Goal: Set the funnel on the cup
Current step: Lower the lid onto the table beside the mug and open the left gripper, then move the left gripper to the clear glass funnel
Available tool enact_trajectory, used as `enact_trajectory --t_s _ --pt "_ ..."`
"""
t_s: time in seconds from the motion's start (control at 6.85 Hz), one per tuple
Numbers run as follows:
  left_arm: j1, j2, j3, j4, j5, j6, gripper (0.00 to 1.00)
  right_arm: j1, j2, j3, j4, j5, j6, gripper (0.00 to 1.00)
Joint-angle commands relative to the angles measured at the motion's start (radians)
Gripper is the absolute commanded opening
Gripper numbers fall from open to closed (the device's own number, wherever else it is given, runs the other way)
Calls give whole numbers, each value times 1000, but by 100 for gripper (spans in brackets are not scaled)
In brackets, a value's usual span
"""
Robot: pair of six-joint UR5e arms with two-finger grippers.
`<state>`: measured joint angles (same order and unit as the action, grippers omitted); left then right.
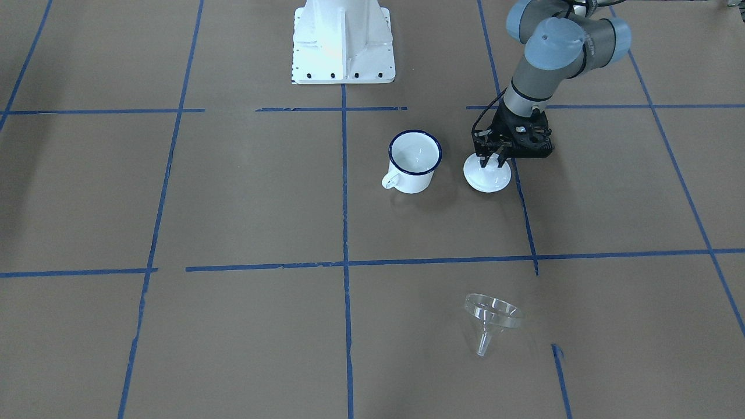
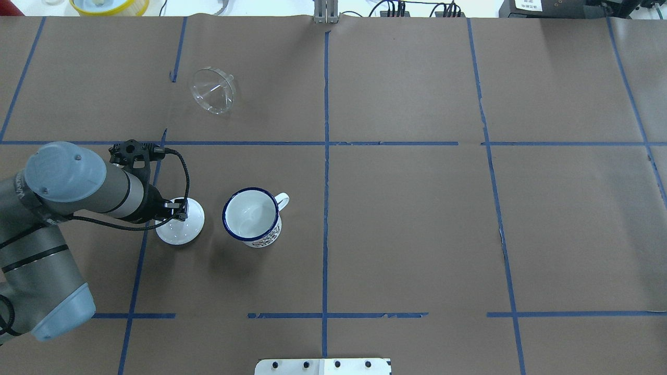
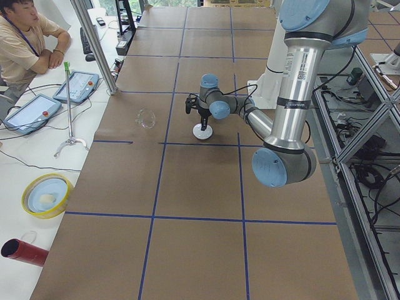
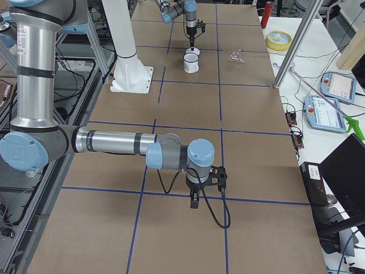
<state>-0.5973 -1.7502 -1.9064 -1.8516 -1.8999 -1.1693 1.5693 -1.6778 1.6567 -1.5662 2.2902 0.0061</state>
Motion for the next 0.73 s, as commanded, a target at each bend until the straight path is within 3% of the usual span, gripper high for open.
enact_trajectory --t_s 0.0,0.15,0.29,0.44,0.58 --pt "-7 -9 -35 2 7 -9 100 0 0 0 0 0 0 100" --pt "-42 -27 -68 2 5 -10 100 0 0 0 0 0 0 100" --pt "-153 -67 -72 2 2 -12 100 0 0 0 0 0 0 100" --pt "-215 -80 -98 0 2 -132 100 0 0 0 0 0 0 100" --pt "-222 -142 -83 -1 37 -371 100 0 0 0 0 0 0 100"
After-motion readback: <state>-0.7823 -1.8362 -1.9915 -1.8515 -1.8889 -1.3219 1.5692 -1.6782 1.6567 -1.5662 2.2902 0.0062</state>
